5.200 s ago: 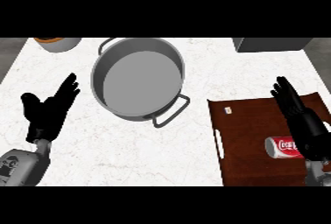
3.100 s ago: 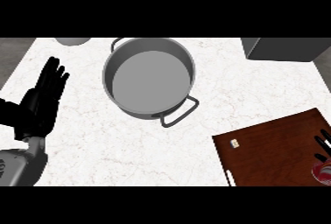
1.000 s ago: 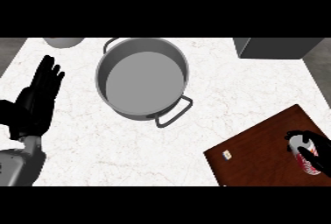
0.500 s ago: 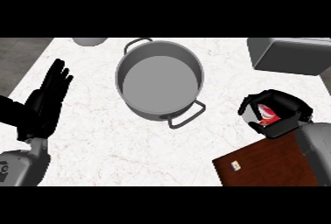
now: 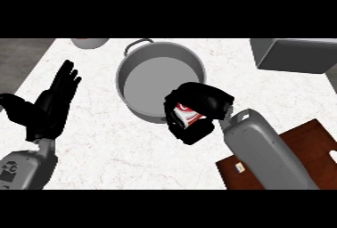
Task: Pick the can from the tray and place it in the pot
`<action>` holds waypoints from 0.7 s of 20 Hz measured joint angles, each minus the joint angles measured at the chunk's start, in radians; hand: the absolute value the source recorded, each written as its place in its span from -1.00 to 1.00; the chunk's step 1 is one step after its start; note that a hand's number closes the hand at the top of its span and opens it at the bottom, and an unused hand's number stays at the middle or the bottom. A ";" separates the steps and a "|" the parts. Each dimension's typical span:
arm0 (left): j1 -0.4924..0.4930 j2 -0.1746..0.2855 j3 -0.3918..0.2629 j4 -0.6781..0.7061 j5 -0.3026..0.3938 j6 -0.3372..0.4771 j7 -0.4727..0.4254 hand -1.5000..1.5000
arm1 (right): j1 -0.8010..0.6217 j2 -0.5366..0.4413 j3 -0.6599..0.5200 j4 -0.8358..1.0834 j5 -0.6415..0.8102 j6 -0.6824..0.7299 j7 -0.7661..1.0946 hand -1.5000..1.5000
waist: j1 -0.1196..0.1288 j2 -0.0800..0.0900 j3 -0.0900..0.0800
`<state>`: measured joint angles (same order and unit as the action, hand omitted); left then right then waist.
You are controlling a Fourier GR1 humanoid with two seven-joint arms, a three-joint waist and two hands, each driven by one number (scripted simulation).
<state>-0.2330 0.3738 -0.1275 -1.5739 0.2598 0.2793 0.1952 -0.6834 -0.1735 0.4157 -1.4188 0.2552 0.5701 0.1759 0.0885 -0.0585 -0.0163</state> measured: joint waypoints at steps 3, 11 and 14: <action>0.009 -0.005 0.006 0.005 -0.002 0.011 -0.003 0.00 | -0.022 0.089 0.064 -0.069 0.094 -0.166 0.109 1.00 | -0.026 0.005 0.005; -0.002 -0.005 0.028 0.015 -0.008 0.025 -0.015 0.00 | -0.090 0.161 0.262 -0.221 0.319 -0.642 0.434 1.00 | -0.054 0.028 0.012; -0.010 0.003 0.040 0.000 -0.004 0.023 -0.006 0.00 | -0.152 0.167 0.347 -0.208 0.399 -0.785 0.589 1.00 | -0.050 0.037 0.013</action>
<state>-0.2435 0.3770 -0.0879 -1.5737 0.2558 0.3019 0.1893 -0.8354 -0.0061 0.7628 -1.6265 0.6546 -0.2149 0.7647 0.0385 -0.0213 -0.0036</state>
